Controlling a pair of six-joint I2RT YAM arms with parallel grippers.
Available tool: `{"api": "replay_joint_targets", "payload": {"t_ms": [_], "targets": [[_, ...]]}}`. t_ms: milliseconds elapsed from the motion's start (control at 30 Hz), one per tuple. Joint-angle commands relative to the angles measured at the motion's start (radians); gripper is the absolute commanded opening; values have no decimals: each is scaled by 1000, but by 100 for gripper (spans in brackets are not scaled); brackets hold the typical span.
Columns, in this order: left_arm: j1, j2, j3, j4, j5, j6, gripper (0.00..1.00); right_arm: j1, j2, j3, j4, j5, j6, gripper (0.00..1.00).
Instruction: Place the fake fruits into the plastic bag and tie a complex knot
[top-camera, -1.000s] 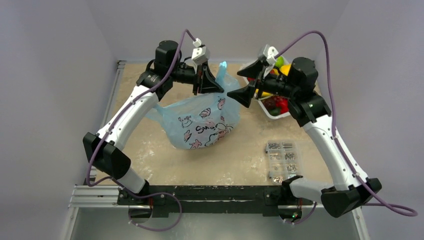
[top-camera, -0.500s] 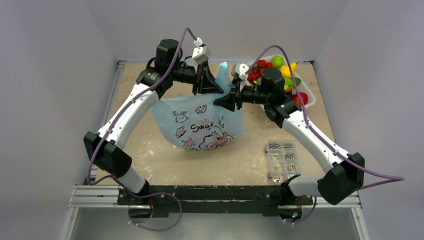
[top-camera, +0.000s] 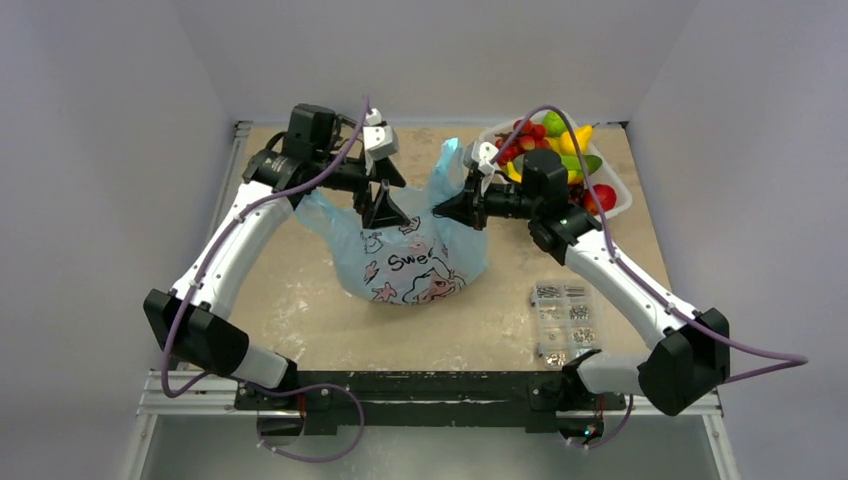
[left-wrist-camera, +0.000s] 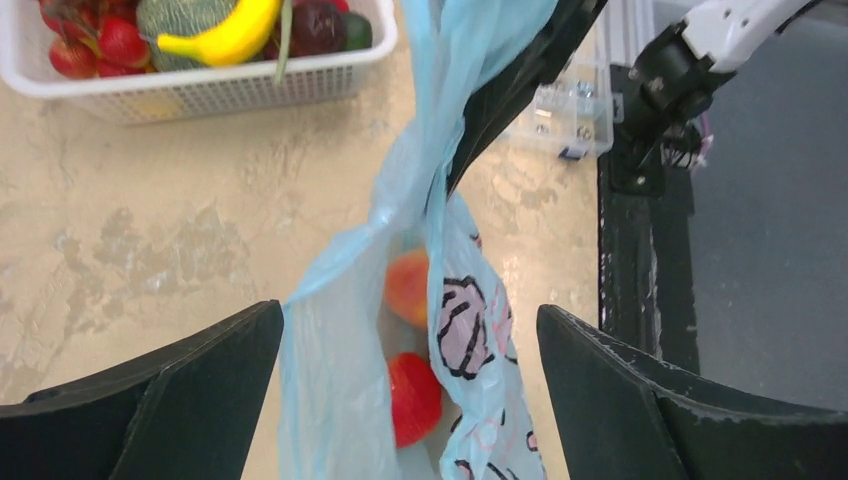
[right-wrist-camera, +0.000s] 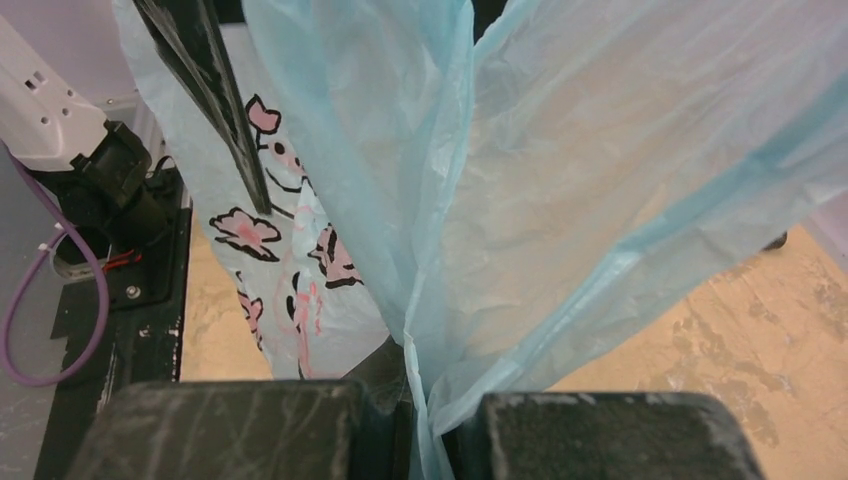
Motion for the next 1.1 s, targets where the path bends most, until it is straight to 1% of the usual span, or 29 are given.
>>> {"api": "replay_joint_targets", "payload": {"t_ms": [0,100,133,167,200,267,300,333,367,400,433,500,567,633,833,900,1000,1067], "targets": [[-32,-3,-78,35,-118,114,100,-9,-49,-28,60,-13,-4,0],[-73,11,-95,-74,-132,235,100,-24,-54,-38,69,11,43,0],[-84,10,-111,-108,-132,262,97,-32,-52,-43,74,20,63,0],[-91,6,-139,-127,-134,282,84,-42,-51,-53,80,38,90,0],[-101,-6,-171,-110,-153,288,69,-47,-48,-63,92,60,120,0],[-105,-47,-281,16,-193,248,43,-63,-40,-85,102,78,171,0],[-109,-74,-339,91,-215,225,27,-63,-36,-99,103,110,181,0],[-118,-97,-398,176,-251,204,13,-62,-29,-113,110,142,206,0],[-133,-116,-447,245,-292,197,4,-63,-9,-125,122,165,243,0],[-149,-131,-487,302,-329,208,1,-63,14,-130,119,194,267,0],[-161,-138,-533,352,-361,231,0,-64,38,-131,108,216,292,0],[-175,-133,-574,437,-419,253,0,-64,89,-134,102,236,332,0],[-179,-96,-586,451,-436,313,0,-65,138,-139,115,248,381,0],[-189,-64,-596,444,-449,385,0,-64,194,-124,101,253,382,0],[-190,-5,-589,349,-425,515,2,-67,296,-80,86,261,377,0],[-191,-6,-579,286,-406,555,5,-69,298,-71,82,240,379,0],[-188,-41,-546,195,-391,566,9,-69,261,-63,90,196,384,0],[-189,-84,-535,172,-388,557,15,-71,230,-58,101,160,388,0]]}}
